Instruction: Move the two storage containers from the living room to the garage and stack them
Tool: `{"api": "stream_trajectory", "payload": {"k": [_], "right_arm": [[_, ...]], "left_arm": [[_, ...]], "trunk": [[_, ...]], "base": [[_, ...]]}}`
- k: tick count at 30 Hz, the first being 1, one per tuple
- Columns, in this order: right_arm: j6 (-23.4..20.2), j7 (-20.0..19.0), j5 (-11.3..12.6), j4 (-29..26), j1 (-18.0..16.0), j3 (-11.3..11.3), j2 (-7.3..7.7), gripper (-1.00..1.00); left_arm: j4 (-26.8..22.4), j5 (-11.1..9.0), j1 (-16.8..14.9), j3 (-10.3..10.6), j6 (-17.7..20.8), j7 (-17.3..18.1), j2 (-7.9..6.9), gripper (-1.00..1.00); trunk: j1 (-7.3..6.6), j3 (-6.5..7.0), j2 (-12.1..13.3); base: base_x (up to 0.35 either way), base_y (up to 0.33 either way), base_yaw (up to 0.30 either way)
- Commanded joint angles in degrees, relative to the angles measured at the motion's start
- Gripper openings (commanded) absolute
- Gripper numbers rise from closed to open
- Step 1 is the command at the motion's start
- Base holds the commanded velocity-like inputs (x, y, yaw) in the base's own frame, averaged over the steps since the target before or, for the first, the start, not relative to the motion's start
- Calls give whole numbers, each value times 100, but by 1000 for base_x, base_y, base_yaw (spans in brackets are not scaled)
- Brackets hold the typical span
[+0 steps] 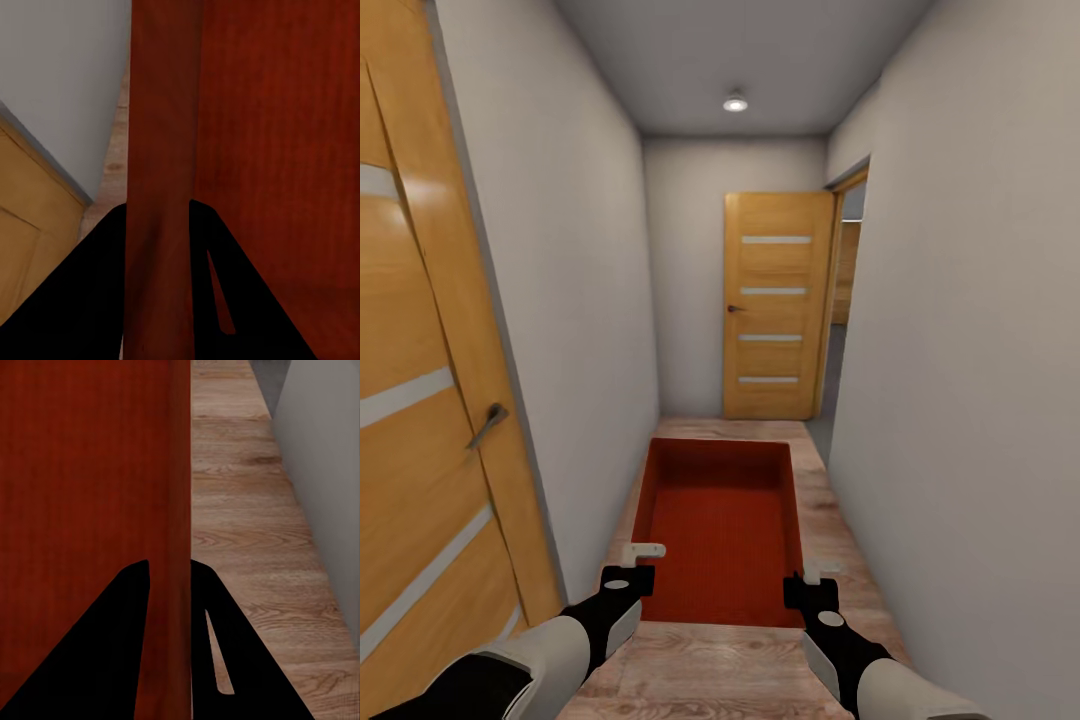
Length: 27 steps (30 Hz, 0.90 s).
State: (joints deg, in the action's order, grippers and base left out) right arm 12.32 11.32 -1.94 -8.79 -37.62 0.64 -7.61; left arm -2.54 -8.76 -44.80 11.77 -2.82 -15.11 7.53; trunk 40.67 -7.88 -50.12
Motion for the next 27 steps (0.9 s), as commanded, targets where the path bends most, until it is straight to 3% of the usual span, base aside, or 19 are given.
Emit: {"api": "stream_trajectory", "payload": {"k": [1,27], "right_arm": [[86,-42,-90,-132,-8,-193,-3,-100],[86,-42,-88,-132,-8,-192,-3,-100]], "left_arm": [[17,-82,-3,-131,-25,-133,-137,-100],[17,-90,-3,-131,-25,-133,-163,-100]], "trunk": [[4,-9,-7],[4,-9,-7]], "base": [[325,86,0],[325,26,0]]}}
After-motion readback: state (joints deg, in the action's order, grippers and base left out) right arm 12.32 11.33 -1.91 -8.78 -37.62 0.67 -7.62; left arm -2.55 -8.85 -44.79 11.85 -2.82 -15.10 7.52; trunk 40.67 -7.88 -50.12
